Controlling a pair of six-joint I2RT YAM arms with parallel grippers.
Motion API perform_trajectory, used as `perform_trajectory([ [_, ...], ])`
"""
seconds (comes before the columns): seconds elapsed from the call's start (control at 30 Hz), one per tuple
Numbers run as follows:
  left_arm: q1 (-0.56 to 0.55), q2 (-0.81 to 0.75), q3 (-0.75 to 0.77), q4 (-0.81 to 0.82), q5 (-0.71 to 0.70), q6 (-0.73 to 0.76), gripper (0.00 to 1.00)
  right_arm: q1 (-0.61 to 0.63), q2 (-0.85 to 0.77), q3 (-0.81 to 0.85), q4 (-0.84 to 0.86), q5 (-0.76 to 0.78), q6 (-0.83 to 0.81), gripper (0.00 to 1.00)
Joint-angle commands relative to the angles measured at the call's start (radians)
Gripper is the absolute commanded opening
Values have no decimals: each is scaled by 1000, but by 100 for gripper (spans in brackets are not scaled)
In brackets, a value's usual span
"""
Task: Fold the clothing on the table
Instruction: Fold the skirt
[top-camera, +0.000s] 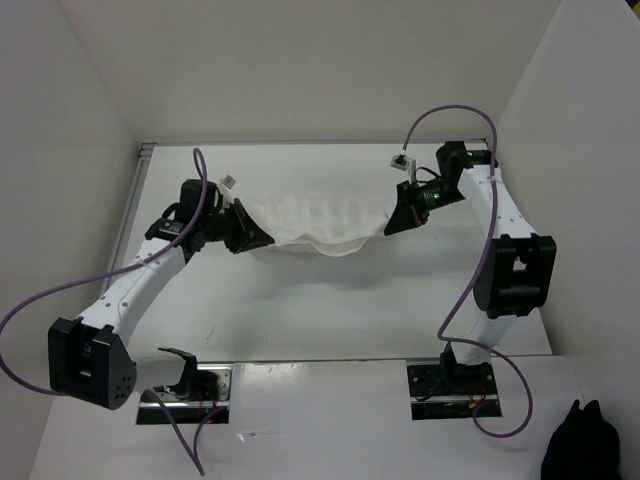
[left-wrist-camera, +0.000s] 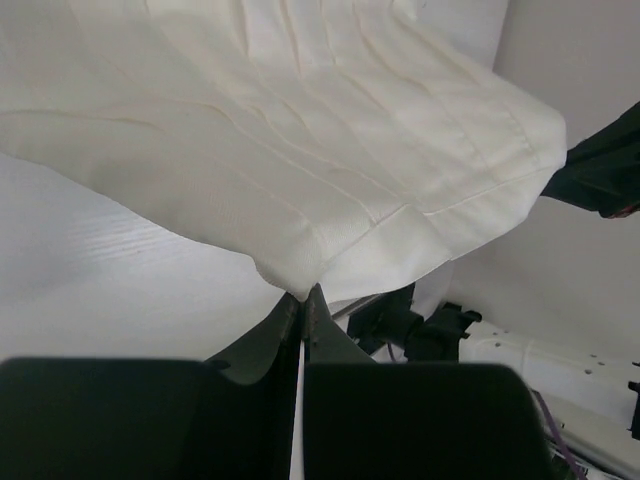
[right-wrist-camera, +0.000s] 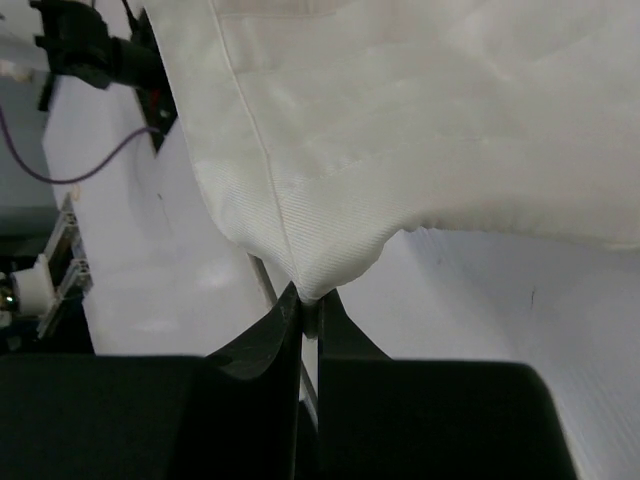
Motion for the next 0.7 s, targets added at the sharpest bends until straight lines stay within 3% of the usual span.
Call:
perform_trajectory([
  [0.0, 57, 15, 77, 124, 47, -76, 0, -7, 66, 131, -1, -183, 70, 0],
  [0.1, 113, 133, 177, 178, 59, -76, 0, -7, 193, 271, 76, -246, 236, 0],
  [0.13, 129, 222, 211, 221, 59, -64, 0, -7, 228, 310, 231, -246, 335, 0],
  [0.17, 165, 276, 245, 247, 76, -63, 3, -7, 259, 368, 351, -246, 583, 2],
  [0.2, 187, 334, 283, 268, 85, -54, 8, 2, 320, 399, 465, -207, 681, 9],
  [0.23, 207, 462, 366, 314, 85, -42, 19, 14, 354, 440, 581, -156, 731, 43],
  [0.27, 248, 527, 406, 336, 103, -42, 33, 31, 389, 556, 572, -90, 719, 63],
  [0.3, 265, 590, 458, 325, 104, -42, 44, 49, 437, 601, 561, 71, 678, 72],
  [0.33, 275, 687, 516, 301, 120, -51, 55, 60, 437, 625, 561, 129, 664, 78],
  [0.4, 275, 730, 658, 229, 107, -31, 62, 48, 419, 627, 598, 229, 678, 79],
  [0.47, 284, 714, 681, 220, 70, 14, 73, 1, 376, 535, 694, 275, 693, 83],
  [0.57, 307, 678, 681, 194, 13, 83, 77, -29, 307, 401, 776, 361, 658, 86],
  [0.67, 307, 706, 681, 149, 9, 162, 77, -18, 307, 357, 744, 371, 552, 84],
])
